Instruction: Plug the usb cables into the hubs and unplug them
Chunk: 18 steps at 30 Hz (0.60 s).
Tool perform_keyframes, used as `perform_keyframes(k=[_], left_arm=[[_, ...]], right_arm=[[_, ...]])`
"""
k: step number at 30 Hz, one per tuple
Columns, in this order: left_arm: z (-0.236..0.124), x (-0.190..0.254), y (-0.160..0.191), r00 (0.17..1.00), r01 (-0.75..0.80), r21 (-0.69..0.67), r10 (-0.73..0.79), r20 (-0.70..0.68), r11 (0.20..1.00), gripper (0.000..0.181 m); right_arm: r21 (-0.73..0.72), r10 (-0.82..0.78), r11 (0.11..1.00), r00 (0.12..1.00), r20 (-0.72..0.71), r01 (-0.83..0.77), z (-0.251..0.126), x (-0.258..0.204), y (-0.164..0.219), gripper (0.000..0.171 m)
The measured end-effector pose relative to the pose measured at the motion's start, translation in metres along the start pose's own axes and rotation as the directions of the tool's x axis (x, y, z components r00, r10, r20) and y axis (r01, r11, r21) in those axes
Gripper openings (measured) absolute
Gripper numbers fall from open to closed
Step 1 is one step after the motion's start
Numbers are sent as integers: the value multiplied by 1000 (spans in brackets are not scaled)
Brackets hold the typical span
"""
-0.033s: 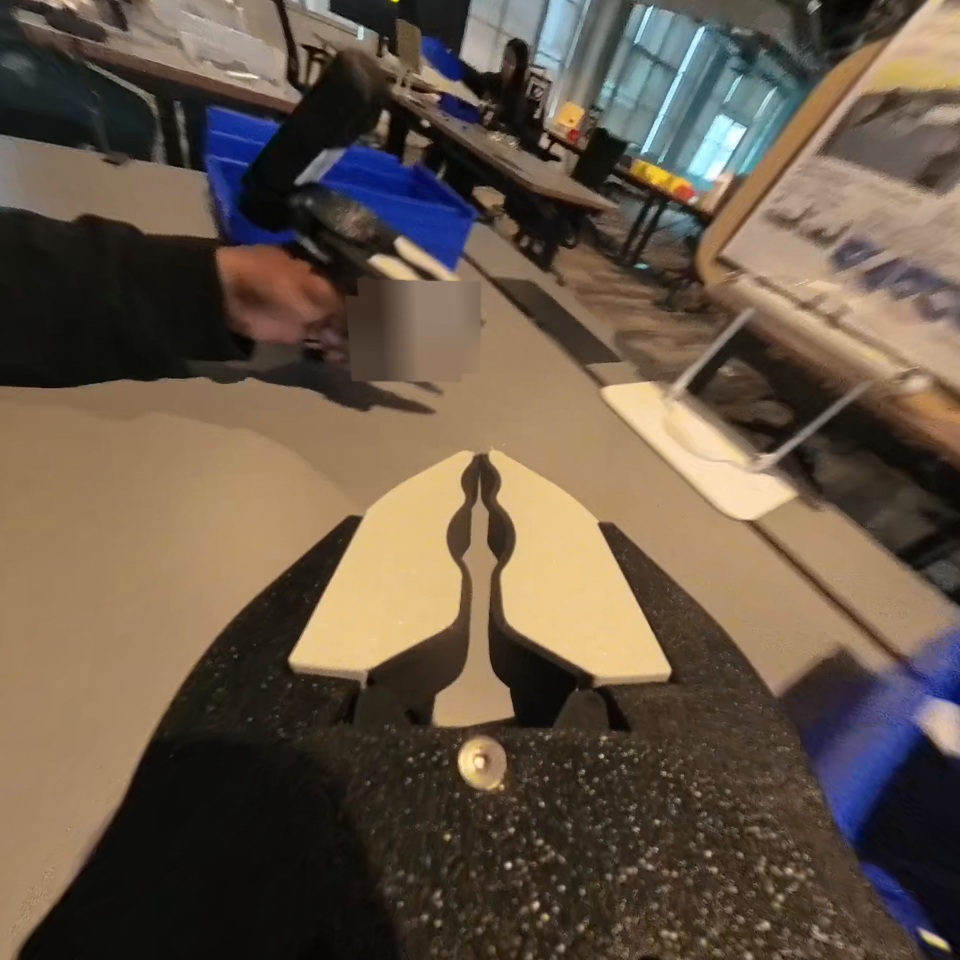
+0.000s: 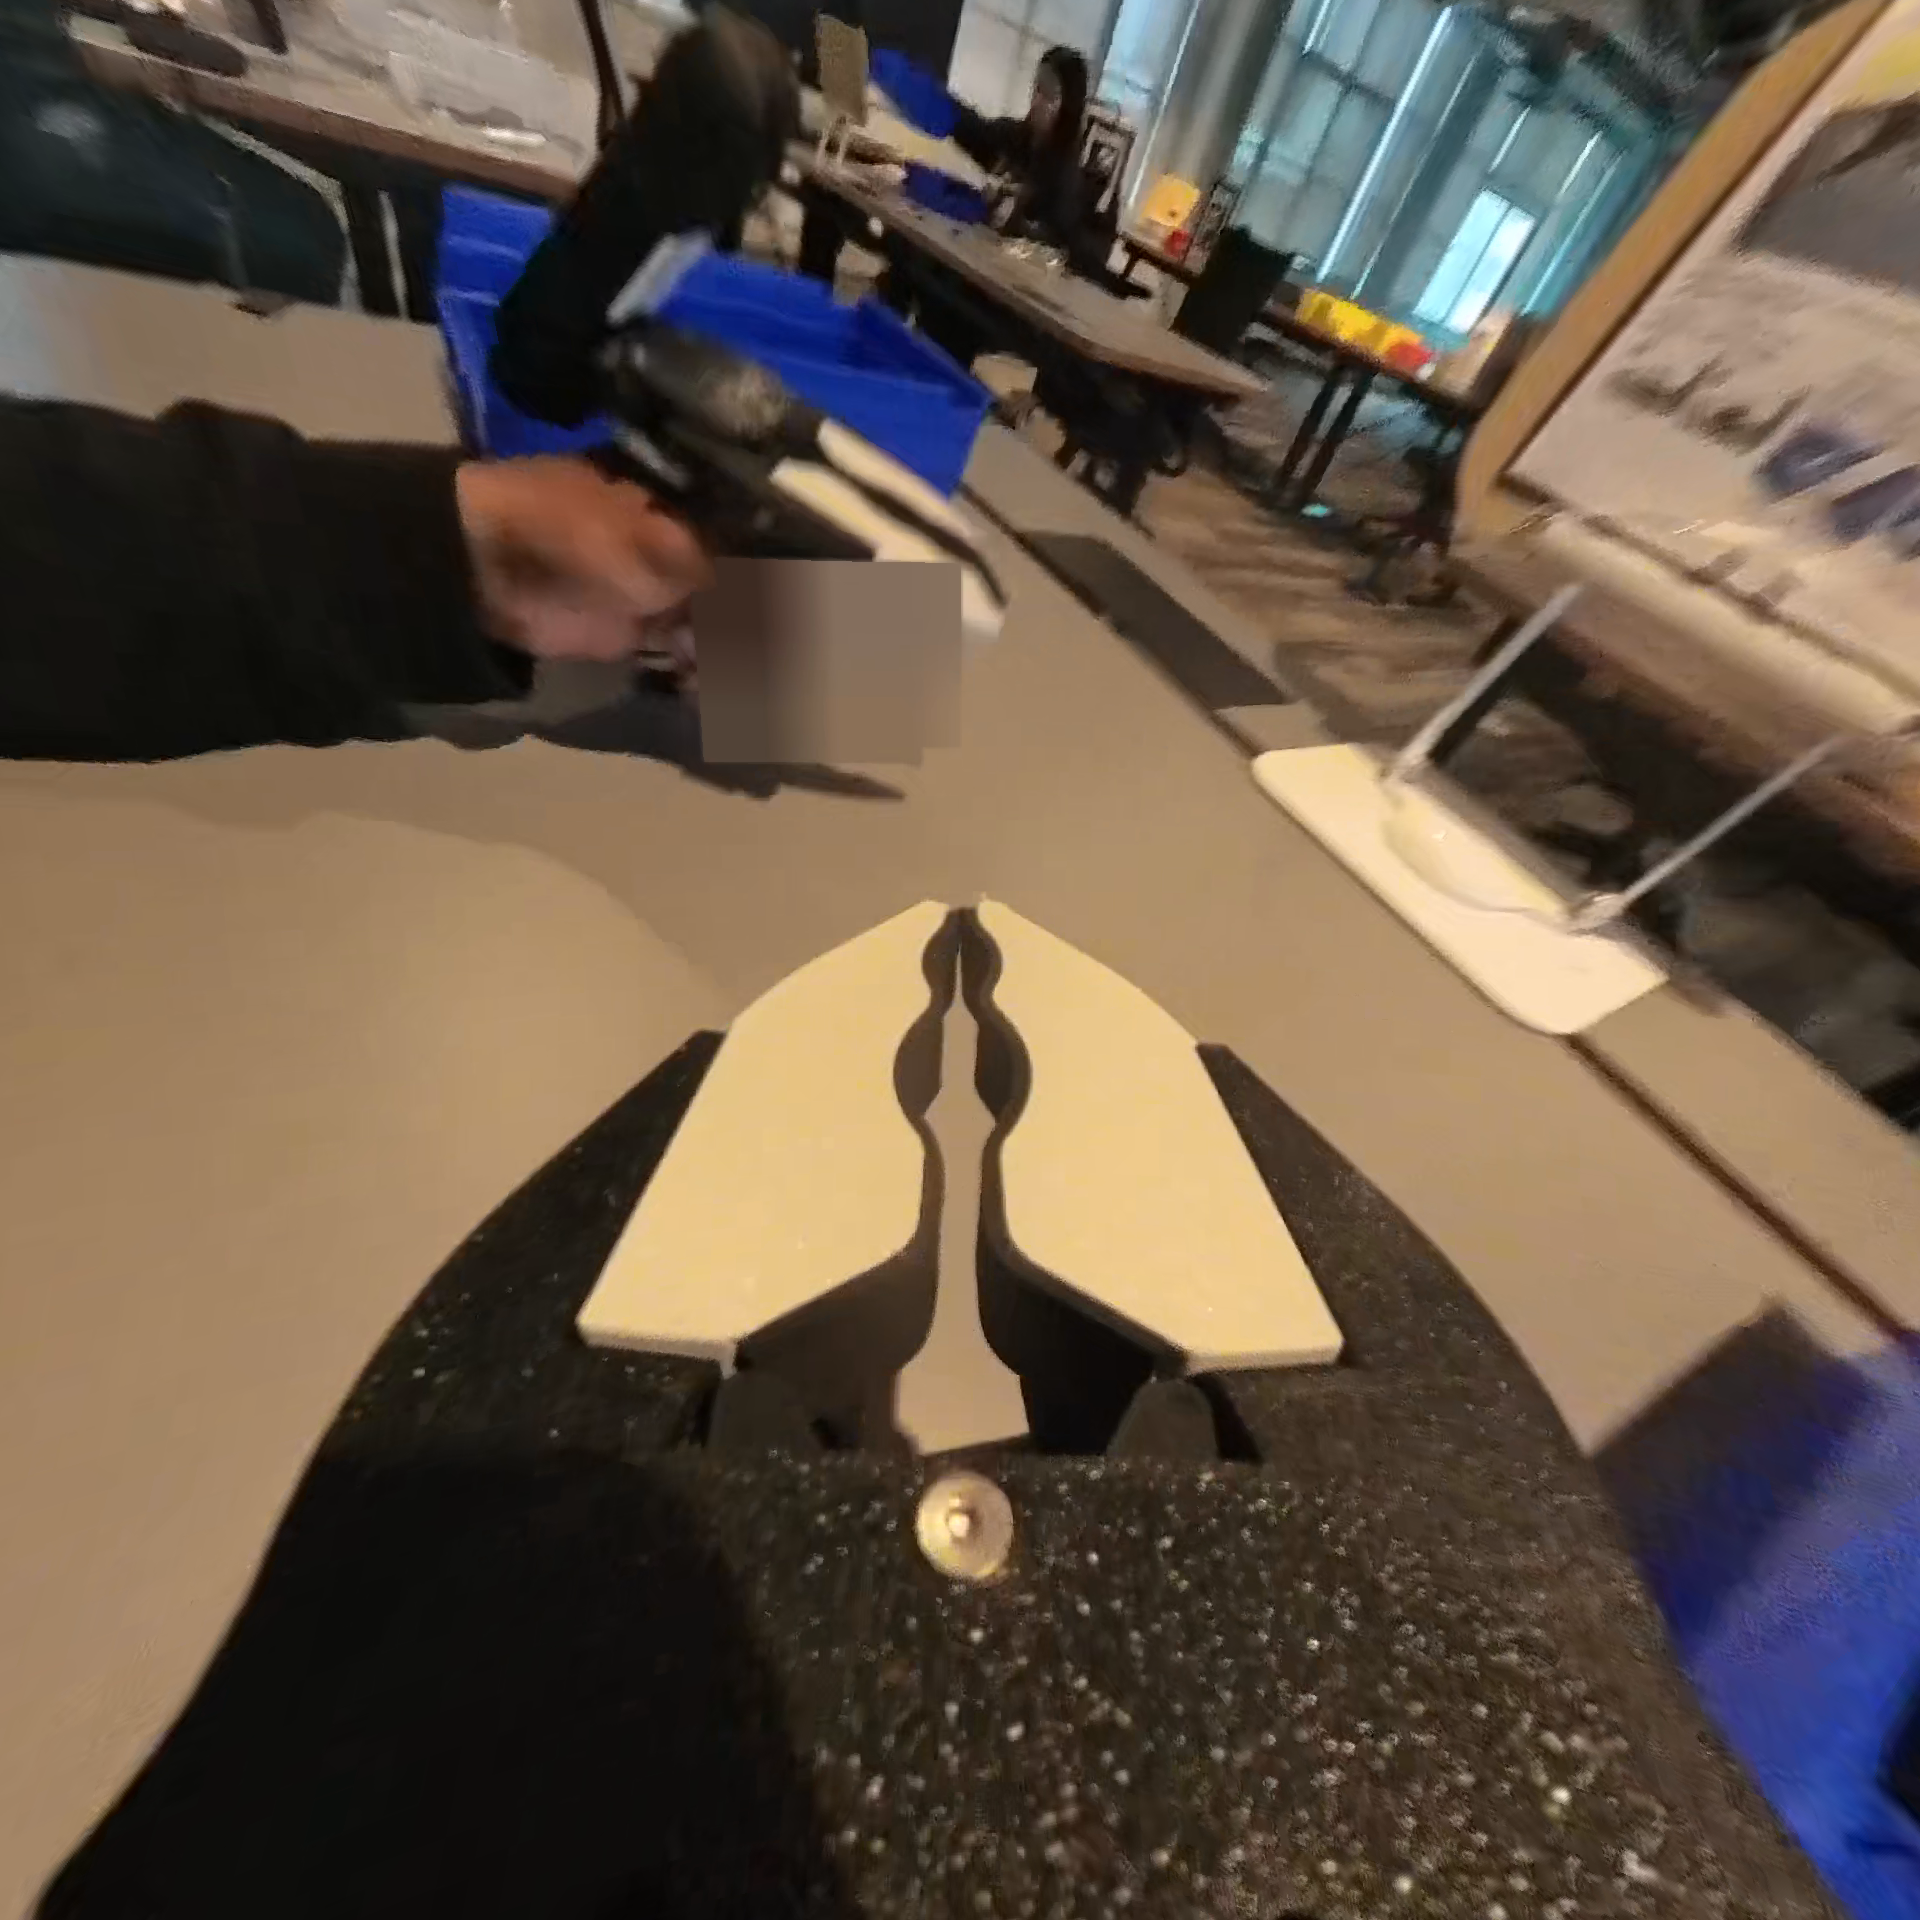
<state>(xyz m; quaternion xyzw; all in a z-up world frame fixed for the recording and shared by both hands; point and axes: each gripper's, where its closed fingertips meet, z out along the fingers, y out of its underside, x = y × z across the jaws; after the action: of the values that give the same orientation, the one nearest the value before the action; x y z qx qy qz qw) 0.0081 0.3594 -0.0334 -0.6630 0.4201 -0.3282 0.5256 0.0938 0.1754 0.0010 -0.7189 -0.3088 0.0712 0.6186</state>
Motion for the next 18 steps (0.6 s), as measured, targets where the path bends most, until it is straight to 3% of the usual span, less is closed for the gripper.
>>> perform_keyframes(k=[3, 7, 13, 18], left_arm=[[-18, -23, -5, 994, -17, 29, 14, 107, 999, 28], [-49, -52, -10, 980, -54, 41, 45, 195, 998, 29], [-103, -94, -15, 946, -43, 33, 30, 322, 999, 31], [-153, -139, -44, 899, -26, -41, 41, 437, 999, 33]], right_arm=[[-104, -8, 995, 1000, 2, 8, 23, -17, 30, 0], [-184, -54, 982, 998, -37, 47, 26, -13, 51, 0], [-181, 52, 981, 993, -107, -71, 16, 15, 66, 0], [-222, 106, 967, 991, -84, -123, 20, 13, 82, 2]])
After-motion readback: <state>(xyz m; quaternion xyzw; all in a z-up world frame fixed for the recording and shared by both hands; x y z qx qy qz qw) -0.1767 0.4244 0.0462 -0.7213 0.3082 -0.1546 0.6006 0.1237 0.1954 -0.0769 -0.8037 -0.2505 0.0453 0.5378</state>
